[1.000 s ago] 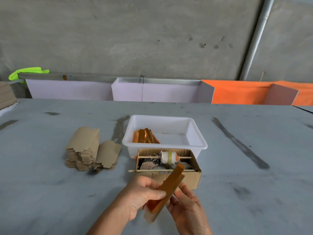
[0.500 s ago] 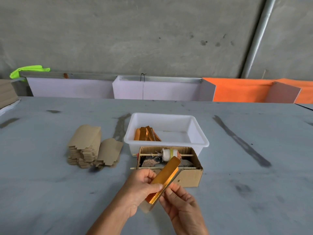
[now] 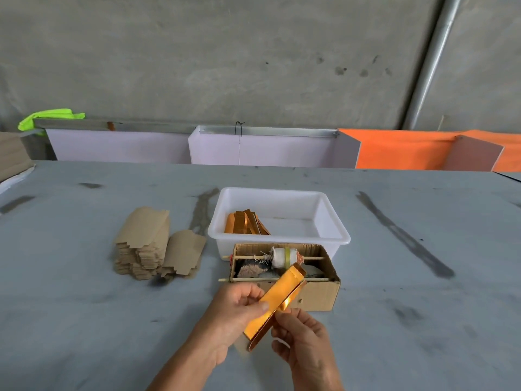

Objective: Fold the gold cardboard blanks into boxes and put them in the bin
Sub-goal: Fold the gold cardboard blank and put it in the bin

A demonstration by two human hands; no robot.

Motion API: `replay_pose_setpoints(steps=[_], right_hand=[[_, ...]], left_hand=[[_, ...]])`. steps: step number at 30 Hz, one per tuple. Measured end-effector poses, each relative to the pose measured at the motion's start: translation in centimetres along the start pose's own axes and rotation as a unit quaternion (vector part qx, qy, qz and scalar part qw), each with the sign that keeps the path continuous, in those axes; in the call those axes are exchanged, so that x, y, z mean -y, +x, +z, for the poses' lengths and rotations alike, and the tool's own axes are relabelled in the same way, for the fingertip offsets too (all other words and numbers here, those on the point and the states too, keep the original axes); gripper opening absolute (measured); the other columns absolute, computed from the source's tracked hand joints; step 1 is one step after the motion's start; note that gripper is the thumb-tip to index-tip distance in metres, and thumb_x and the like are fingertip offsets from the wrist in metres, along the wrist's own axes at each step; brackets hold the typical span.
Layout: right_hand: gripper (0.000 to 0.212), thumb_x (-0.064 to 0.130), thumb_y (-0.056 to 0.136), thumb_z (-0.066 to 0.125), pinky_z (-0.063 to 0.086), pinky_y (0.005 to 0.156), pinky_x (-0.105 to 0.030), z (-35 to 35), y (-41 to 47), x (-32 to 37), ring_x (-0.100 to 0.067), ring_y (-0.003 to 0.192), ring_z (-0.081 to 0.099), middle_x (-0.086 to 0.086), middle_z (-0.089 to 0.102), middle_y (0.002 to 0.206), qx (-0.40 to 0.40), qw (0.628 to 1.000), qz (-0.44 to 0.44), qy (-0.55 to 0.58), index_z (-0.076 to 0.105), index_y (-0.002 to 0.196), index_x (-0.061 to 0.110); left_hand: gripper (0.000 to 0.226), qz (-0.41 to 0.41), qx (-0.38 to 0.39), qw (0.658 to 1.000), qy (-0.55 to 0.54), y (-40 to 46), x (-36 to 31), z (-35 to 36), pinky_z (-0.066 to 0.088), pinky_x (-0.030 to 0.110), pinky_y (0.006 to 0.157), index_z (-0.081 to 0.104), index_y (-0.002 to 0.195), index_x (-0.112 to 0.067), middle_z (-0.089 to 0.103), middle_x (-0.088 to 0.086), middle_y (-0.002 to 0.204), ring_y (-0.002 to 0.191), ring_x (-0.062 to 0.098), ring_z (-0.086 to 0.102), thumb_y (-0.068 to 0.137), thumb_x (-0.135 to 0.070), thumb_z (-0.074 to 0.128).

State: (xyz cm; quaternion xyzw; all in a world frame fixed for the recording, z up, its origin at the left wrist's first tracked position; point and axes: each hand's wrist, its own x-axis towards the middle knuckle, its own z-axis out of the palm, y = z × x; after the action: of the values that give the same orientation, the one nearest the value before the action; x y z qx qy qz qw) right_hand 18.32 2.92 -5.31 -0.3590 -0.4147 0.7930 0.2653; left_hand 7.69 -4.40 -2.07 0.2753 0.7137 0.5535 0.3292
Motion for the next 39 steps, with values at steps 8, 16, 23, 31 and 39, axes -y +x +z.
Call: replay_pose_setpoints(steps=[8, 16, 23, 31, 39], right_hand=[[0.022, 0.005, 0.084, 0.065, 0.040, 0.055, -0.029, -0.3, -0.6, 0.2, -0.015, 0.055, 0.051, -0.006, 0.057, 0.055, -0.036, 0.999, -0.010, -0.019, 0.058, 0.063, 0.007], [0.022, 0.004, 0.082, 0.067, 0.042, 0.057, -0.028, -1.5, -0.4, 2.4, -0.015, 0.057, 0.052, -0.004, 0.055, 0.056, -0.040, 0.997, -0.050, -0.046, 0.062, 0.062, 0.011], [0.004, 0.004, 0.085, 0.065, 0.045, 0.045, -0.022, -1.4, -0.6, 2.5, -0.013, 0.052, 0.058, -0.010, 0.065, 0.063, -0.074, 0.996, 0.001, 0.051, 0.063, 0.084, 0.000], [0.005, 0.003, 0.084, 0.065, 0.044, 0.044, -0.023, 0.9, -0.4, 1.8, -0.013, 0.049, 0.059, -0.016, 0.072, 0.073, -0.080, 0.994, 0.033, 0.062, 0.062, 0.087, 0.001], [0.022, 0.014, 0.090, 0.060, 0.042, 0.052, -0.024, 0.7, 0.2, 3.5, -0.013, 0.056, 0.060, -0.002, 0.071, 0.064, -0.083, 0.976, -0.092, -0.182, 0.069, 0.072, 0.007]], left_hand=[[0.036, -0.015, 0.040, 0.998, 0.053, -0.6, 0.1, 0.0, 0.051, 0.025, 0.058, 0.063, 0.097, -0.017, 0.073, 0.000, 0.078, 0.066, 0.012, 0.065, 0.074, 0.009, 0.071], [0.038, 0.005, 0.104, 0.988, 0.111, -0.1, -1.3, -1.0, 0.051, 0.019, 0.056, 0.061, 0.104, -0.018, 0.071, 0.000, 0.089, 0.068, 0.008, 0.065, 0.077, 0.007, 0.068], [0.033, -0.002, -0.102, 0.978, -0.180, 0.5, 0.1, -0.2, 0.050, 0.022, 0.049, 0.063, 0.093, -0.010, 0.068, 0.010, 0.066, 0.051, 0.016, 0.059, 0.071, 0.014, 0.070], [0.007, -0.056, -0.111, 0.926, -0.355, 0.4, 2.0, 2.2, 0.051, 0.020, 0.045, 0.067, 0.074, 0.000, 0.067, 0.016, 0.064, 0.051, 0.016, 0.063, 0.070, 0.004, 0.071], [0.009, -0.037, -0.122, 0.927, -0.353, 1.3, 1.6, 1.0, 0.054, 0.025, 0.047, 0.062, 0.081, 0.004, 0.068, 0.019, 0.066, 0.054, 0.024, 0.067, 0.075, 0.008, 0.067]])
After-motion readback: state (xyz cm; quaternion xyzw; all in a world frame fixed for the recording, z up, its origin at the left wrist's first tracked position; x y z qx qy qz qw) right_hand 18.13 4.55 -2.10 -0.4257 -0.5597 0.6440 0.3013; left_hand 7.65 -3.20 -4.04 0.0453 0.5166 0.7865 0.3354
